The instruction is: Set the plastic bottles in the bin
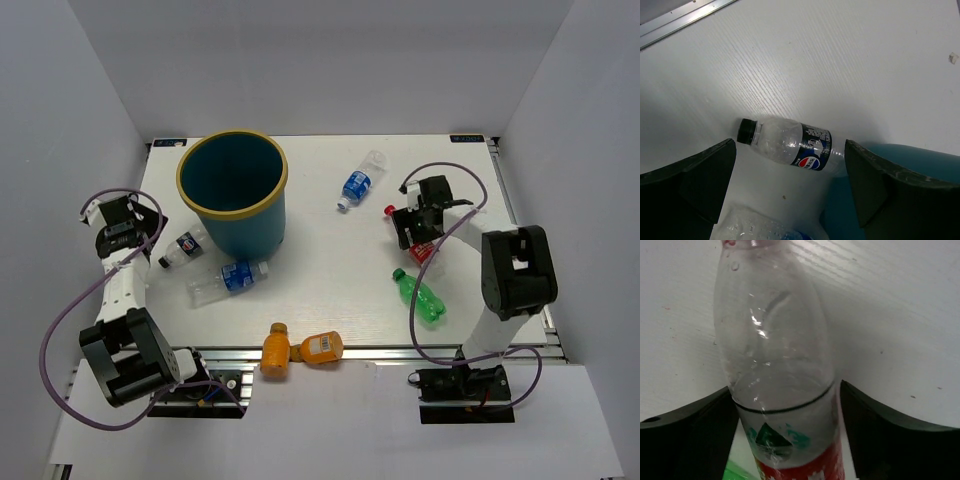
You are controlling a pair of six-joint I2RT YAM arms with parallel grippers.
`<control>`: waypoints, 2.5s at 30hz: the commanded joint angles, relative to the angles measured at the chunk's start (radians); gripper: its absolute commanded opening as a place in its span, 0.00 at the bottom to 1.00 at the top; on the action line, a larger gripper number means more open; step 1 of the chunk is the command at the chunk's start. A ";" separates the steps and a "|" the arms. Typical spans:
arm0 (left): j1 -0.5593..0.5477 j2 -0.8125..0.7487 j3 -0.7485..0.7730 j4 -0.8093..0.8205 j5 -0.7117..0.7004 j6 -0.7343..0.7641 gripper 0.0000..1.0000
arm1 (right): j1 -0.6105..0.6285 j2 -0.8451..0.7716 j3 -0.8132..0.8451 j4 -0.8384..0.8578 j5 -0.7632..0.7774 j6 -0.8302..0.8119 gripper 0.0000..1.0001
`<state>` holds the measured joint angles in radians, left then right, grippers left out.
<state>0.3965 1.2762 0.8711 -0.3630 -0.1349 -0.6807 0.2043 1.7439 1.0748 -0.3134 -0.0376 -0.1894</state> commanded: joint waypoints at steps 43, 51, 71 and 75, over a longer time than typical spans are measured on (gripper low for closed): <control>-0.007 -0.078 -0.092 0.101 0.192 -0.042 0.98 | 0.541 0.183 1.118 0.246 -0.407 0.024 0.89; -0.005 0.061 -0.119 0.188 0.133 0.130 0.98 | 0.345 -0.075 0.757 0.182 -0.501 0.071 0.89; -0.016 0.129 -0.156 0.237 0.367 0.343 0.98 | 0.164 -0.205 0.484 0.099 -0.542 -0.035 0.90; -0.018 0.121 -0.165 0.236 0.354 0.342 0.98 | 0.155 -0.196 0.478 0.102 -0.562 -0.050 0.89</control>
<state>0.3824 1.4197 0.7086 -0.1242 0.2264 -0.3546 0.3664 1.5791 1.5555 -0.2321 -0.5644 -0.2173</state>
